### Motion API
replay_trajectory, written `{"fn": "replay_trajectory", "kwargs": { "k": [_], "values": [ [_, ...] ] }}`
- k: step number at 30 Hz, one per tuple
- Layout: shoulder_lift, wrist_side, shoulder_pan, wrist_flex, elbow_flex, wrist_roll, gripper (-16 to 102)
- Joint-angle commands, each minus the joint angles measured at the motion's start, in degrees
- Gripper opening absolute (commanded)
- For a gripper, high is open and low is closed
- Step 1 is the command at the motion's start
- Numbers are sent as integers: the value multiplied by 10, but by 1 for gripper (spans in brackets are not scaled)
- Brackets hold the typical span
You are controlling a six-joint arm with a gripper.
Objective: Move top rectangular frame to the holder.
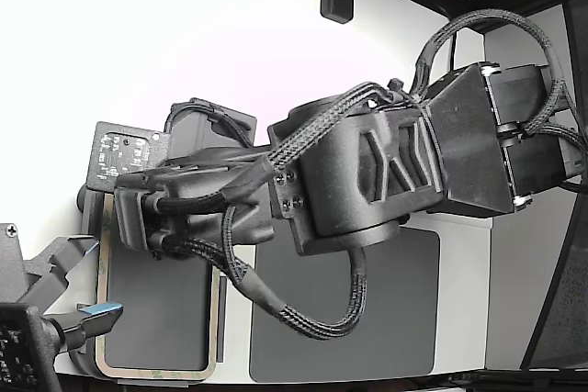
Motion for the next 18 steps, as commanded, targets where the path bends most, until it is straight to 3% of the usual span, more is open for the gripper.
{"fn": "replay_trajectory", "kwargs": {
  "k": [1,18],
  "values": [
    [21,-2,-7,-5,-8,1,-10],
    [18,-4,-7,-17,1,-2,-10]
  ]
}}
